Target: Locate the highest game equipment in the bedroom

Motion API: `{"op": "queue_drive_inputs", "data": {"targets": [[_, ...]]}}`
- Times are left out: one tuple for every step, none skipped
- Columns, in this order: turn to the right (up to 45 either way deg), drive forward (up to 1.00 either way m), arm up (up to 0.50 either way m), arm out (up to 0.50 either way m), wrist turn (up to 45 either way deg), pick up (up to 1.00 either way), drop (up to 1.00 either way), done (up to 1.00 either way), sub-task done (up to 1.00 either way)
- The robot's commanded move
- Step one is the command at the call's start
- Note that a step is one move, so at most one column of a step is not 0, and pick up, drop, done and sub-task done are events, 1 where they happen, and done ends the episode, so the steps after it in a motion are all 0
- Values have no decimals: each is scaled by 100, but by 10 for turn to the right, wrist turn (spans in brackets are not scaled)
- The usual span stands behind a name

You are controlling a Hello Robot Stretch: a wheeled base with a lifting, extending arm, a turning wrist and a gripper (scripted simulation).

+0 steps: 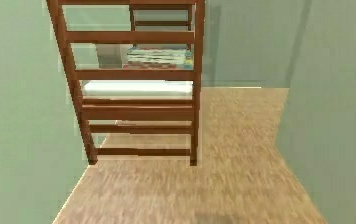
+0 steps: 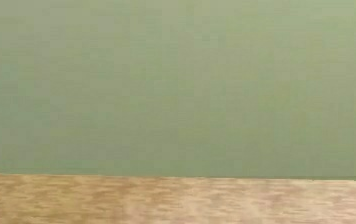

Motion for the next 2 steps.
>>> {"op": "queue_drive_inputs", "data": {"targets": [[0,100,0,0,0,0,0,0,0],[-450,0,0,0,0,0,0,0,0]]}}
